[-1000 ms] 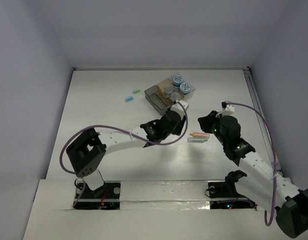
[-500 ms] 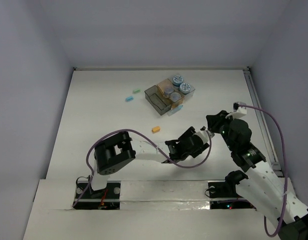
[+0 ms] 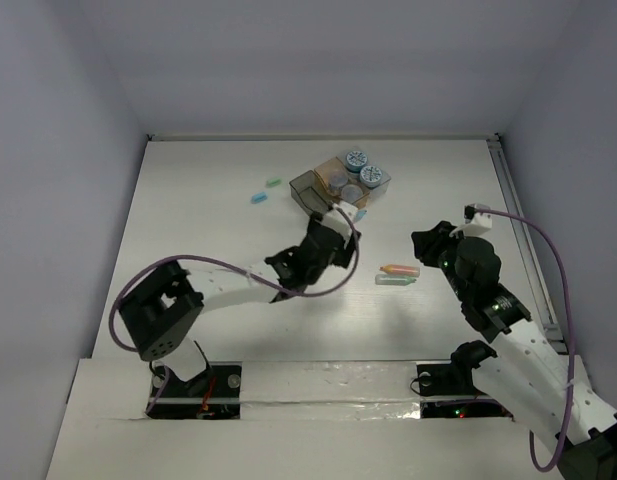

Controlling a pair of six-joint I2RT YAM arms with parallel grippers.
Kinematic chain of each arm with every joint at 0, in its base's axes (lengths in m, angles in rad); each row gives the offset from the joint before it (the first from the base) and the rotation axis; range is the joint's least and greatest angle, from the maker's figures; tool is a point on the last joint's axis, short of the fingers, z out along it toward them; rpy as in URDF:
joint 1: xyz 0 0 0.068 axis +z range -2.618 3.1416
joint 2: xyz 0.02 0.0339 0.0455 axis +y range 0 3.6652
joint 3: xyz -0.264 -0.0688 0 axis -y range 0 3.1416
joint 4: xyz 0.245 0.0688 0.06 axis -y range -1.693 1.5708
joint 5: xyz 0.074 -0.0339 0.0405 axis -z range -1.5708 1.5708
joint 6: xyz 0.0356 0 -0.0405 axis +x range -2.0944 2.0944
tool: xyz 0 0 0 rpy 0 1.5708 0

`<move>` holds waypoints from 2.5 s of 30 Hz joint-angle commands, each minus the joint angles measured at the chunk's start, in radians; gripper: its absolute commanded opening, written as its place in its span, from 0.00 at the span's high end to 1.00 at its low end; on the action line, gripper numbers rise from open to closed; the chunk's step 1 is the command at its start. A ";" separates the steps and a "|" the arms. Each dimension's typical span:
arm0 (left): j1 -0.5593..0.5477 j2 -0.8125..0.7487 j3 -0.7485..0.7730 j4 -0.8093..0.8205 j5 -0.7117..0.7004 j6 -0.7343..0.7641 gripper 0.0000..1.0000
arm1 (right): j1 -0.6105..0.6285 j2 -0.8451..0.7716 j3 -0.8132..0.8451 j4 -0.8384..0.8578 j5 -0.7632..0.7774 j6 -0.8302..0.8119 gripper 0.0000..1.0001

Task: Sort the stationery into containers
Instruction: Pick up the pen cap from the center of the board.

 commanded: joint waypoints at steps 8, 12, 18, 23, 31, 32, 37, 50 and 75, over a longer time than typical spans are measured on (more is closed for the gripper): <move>0.429 -0.011 0.277 -0.226 0.039 -0.159 0.35 | 0.004 0.025 0.025 0.044 -0.041 -0.007 0.65; 0.573 0.087 0.400 -0.315 0.135 -0.175 0.35 | 0.004 0.024 0.010 0.062 -0.067 -0.007 0.65; 0.659 0.306 0.705 -0.548 0.192 -0.095 0.36 | 0.004 0.035 -0.006 0.073 -0.105 -0.006 0.65; 0.687 0.470 0.932 -0.694 0.237 0.025 0.39 | 0.004 0.045 -0.006 0.080 -0.133 -0.006 0.64; 0.731 0.575 1.072 -0.777 0.314 0.161 0.50 | 0.004 0.050 -0.007 0.085 -0.141 -0.007 0.64; 0.731 0.581 1.088 -0.792 0.312 0.169 0.50 | 0.004 0.050 -0.009 0.085 -0.144 -0.007 0.64; 0.740 0.628 1.122 -0.826 0.298 0.209 0.50 | 0.004 0.062 -0.007 0.090 -0.147 -0.009 0.64; 0.740 0.636 1.058 -0.768 0.401 0.276 0.55 | 0.004 0.081 -0.006 0.096 -0.156 -0.012 0.63; 0.750 0.819 1.262 -0.855 0.400 0.339 0.92 | 0.004 0.094 -0.009 0.110 -0.159 -0.014 0.62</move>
